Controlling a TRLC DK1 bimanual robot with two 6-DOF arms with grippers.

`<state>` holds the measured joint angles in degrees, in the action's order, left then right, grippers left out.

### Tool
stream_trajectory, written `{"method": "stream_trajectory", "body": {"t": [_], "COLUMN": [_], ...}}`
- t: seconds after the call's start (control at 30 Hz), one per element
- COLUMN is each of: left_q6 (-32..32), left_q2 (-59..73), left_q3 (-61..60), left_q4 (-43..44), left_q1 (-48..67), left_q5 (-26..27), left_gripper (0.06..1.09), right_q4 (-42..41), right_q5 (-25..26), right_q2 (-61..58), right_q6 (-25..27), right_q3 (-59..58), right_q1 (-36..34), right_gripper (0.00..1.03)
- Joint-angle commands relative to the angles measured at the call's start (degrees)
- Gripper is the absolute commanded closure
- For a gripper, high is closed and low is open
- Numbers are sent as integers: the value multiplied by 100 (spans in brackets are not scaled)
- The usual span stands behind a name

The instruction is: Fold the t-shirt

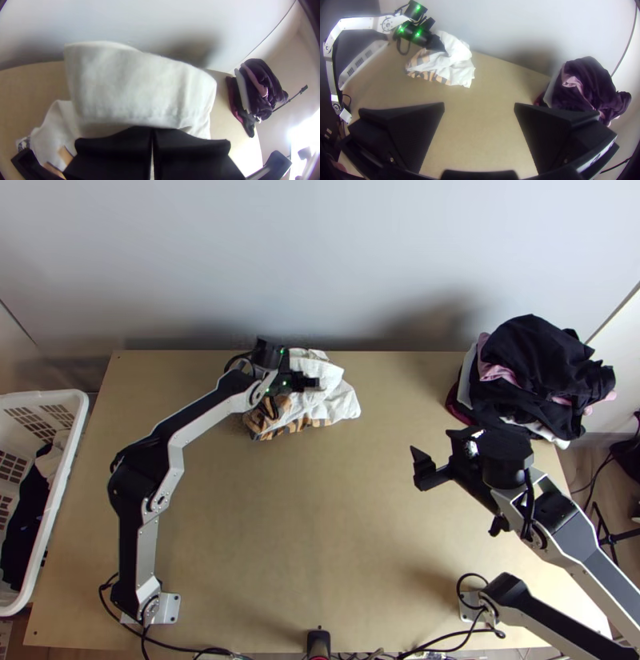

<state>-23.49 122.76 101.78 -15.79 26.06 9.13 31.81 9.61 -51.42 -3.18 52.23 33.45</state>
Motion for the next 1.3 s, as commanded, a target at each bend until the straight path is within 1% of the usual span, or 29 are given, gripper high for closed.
{"method": "stream_trajectory", "body": {"t": [0.0,0.23,0.53,0.63,0.73,0.87,0.93,1.1,1.17,1.27], "left_q6": [178,556,1364,1373,1382,1549,1575,1434,1391,1329], "left_q2": [257,872,1760,2059,2103,2164,2173,2121,2121,2112], "left_q3": [712,1521,2320,2610,2619,2549,2496,2435,2382,2391], "left_q4": [-302,-407,-398,-381,-354,-592,-724,-1119,-1233,-1242], "left_q1": [57,294,839,856,874,848,777,654,716,742], "left_q5": [-34,-42,-165,-253,-253,-280,-385,-394,-491,-570], "left_gripper": [105,105,105,105,105,105,105,105,105,105], "right_q4": [-70,-79,-70,-44,-35,-52,-79,-131,-167,-158], "right_q5": [-3,-3,-29,-99,-126,-152,-161,-161,-161,-161], "right_q2": [27,44,79,158,238,255,255,238,229,202], "right_q6": [2,-16,-77,-113,-113,-121,-121,-113,-104,-104], "right_q3": [-81,-151,-222,-327,-441,-459,-433,-398,-380,-301], "right_q1": [3,12,-14,-32,-41,-41,-41,-41,-41,-41], "right_gripper": [6,6,6,6,5,5,5,5,5,5]}}
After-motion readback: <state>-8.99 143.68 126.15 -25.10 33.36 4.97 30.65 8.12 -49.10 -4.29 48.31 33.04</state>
